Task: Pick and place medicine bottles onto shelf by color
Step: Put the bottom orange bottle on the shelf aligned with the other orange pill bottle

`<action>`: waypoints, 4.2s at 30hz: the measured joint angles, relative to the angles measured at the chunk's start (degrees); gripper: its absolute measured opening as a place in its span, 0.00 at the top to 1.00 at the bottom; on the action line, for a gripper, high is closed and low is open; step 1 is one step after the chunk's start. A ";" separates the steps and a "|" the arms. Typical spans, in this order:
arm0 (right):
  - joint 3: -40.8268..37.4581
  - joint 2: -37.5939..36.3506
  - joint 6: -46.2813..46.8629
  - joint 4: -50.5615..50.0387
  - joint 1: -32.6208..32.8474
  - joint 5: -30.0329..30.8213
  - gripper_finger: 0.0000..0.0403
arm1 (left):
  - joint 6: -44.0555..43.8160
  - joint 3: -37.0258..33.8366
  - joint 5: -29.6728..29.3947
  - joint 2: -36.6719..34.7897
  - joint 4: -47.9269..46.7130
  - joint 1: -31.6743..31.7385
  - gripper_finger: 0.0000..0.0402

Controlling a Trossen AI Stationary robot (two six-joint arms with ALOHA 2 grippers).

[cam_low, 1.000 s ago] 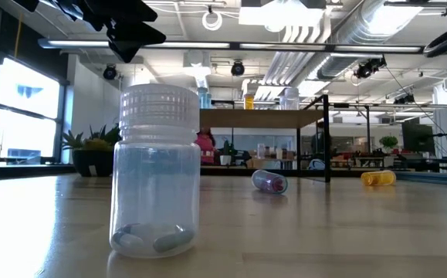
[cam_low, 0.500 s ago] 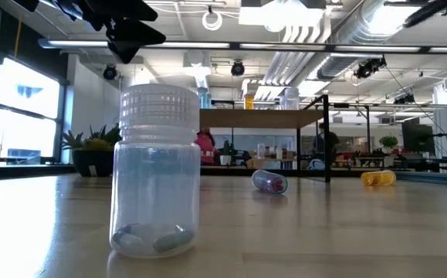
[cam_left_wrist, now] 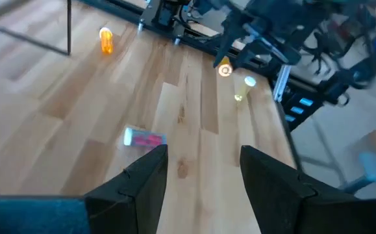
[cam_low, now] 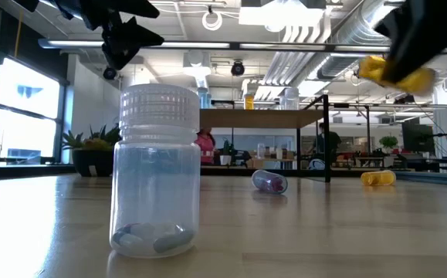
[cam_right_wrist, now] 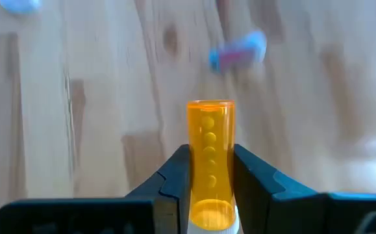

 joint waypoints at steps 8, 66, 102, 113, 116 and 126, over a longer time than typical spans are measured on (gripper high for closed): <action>4.85 -0.04 -30.99 8.46 -5.13 1.11 0.81 | -6.14 0.04 1.19 1.07 0.98 0.00 0.54; 4.90 0.61 -122.71 31.03 -9.51 19.55 0.81 | -22.99 9.01 2.56 28.89 36.39 0.09 0.54; 4.90 0.61 -132.22 37.53 -12.31 16.25 0.81 | -23.17 10.27 7.96 28.89 37.00 2.03 0.67; 4.90 0.61 -129.15 37.43 -12.30 13.84 0.78 | -24.24 10.25 8.87 28.89 36.90 2.00 0.78; 4.90 0.59 -127.99 37.49 -12.29 13.28 0.76 | -24.37 10.25 9.02 28.89 36.87 1.99 0.77; 4.90 0.59 -124.17 38.22 -12.33 12.84 0.65 | -24.79 10.25 8.71 28.89 37.19 2.06 0.77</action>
